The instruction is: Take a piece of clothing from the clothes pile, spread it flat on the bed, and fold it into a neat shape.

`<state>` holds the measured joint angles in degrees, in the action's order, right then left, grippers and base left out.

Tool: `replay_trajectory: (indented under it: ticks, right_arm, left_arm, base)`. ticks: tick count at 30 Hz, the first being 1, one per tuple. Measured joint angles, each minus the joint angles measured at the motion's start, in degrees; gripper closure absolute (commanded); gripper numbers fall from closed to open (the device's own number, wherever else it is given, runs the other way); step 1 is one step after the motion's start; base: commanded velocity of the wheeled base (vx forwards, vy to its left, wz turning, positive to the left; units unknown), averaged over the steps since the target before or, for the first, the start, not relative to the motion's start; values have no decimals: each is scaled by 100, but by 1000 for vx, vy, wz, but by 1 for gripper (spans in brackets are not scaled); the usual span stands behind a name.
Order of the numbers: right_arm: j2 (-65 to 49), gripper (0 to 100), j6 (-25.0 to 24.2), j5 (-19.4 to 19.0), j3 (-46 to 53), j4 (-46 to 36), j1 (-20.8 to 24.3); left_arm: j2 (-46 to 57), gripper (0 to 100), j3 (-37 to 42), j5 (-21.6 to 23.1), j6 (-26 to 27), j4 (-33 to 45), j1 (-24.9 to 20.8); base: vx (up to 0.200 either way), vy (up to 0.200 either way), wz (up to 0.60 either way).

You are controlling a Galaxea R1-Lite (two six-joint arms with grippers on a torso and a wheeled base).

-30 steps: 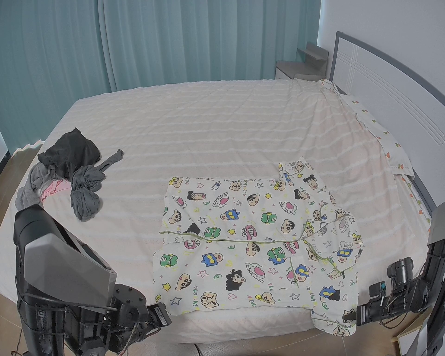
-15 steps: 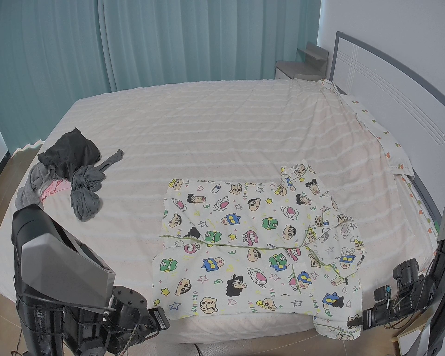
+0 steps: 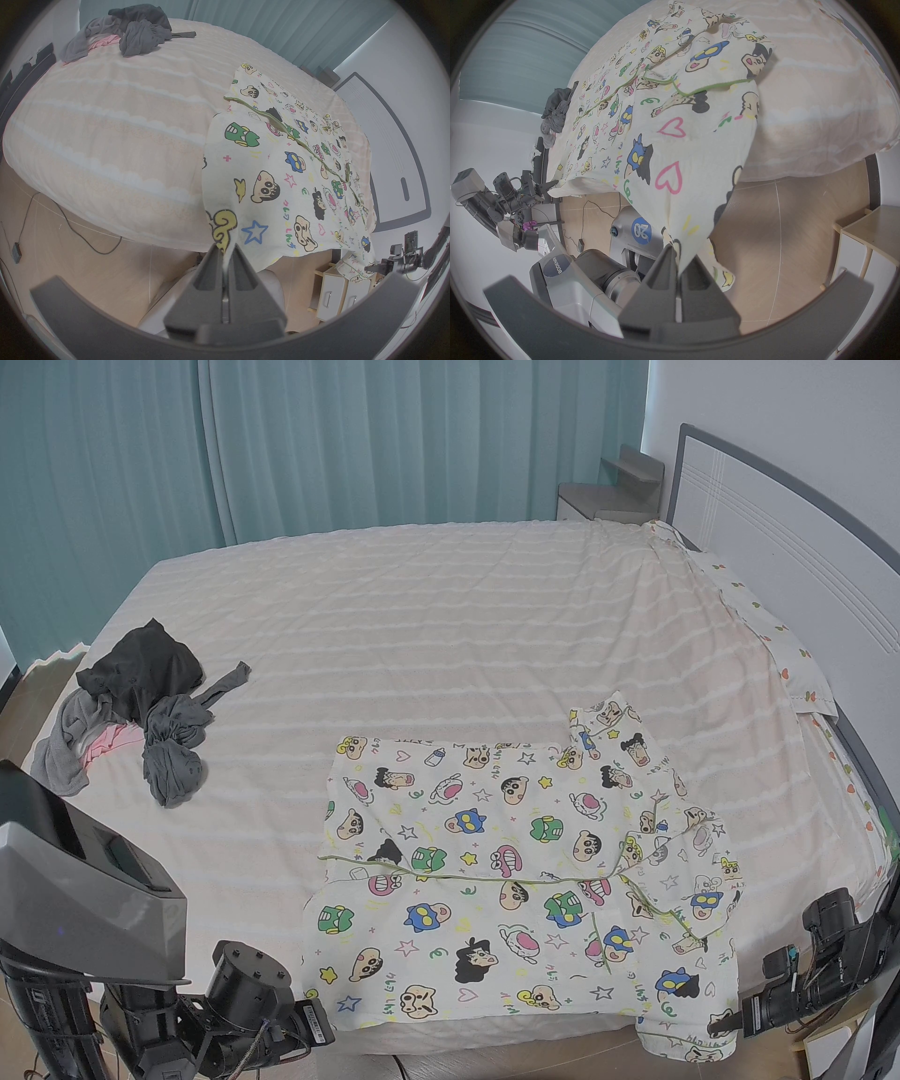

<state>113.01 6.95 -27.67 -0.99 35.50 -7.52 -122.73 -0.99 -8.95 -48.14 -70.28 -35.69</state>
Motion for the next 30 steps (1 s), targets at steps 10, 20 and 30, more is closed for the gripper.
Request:
replay_trajectory:
  ticks: [10,20,30]
  right_arm:
    - [-168,100,-11,-794,0,479,-278]
    - [-341,100,-206,-1275,0,1349,-711]
    - [-397,100,-941,-1357,-121,2183,-739]
  left_arm:
    - [204,100,-129,24,-52,-72,17]
    - [494,100,-918,11,-129,-9,213]
    - [553,100,-1863,-7,-116,788,522]
  base:
    - [0,0,0]
    - [0,0,0]
    - [0,0,0]
